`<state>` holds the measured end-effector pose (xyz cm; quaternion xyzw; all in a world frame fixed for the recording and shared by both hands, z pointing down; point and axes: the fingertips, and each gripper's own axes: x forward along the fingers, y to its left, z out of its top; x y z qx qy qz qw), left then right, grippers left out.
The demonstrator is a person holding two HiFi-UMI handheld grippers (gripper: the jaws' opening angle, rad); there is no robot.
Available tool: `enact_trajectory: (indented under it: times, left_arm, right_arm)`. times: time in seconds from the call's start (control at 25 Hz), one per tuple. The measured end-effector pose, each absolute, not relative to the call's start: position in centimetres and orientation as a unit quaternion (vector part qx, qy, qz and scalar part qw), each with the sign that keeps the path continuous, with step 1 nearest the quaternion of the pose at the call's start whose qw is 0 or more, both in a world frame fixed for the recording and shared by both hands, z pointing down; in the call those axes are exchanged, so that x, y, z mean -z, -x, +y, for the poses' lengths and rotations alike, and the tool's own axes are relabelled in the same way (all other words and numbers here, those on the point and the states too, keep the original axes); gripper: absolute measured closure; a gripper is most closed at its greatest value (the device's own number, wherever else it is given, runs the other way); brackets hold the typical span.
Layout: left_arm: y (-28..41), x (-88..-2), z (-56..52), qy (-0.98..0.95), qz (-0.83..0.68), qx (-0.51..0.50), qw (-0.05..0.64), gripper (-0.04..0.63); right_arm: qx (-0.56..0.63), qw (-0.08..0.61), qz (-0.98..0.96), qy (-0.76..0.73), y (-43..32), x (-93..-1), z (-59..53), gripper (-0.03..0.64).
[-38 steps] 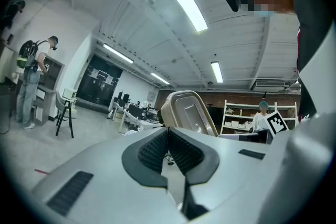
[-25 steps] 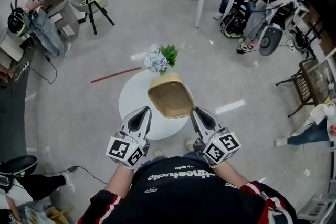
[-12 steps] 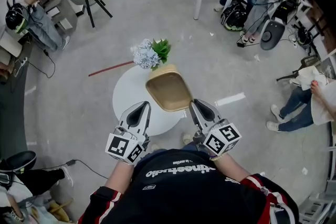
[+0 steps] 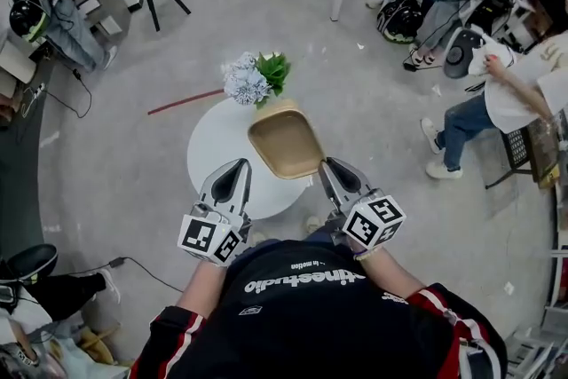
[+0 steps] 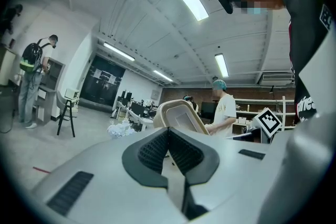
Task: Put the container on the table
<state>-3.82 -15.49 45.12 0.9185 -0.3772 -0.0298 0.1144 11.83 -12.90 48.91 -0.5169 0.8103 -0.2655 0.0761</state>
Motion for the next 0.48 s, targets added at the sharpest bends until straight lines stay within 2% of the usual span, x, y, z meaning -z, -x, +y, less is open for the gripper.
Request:
enact_trajectory:
  times: [0.48]
  left_arm:
    - [4.0,-46.0,-16.1,-0.915,-0.388,0.031,0.106,0.572]
  right_arm:
    - [0.333,0.064,0.784,0.52,-13.3,-53.2,-14.0,0.563]
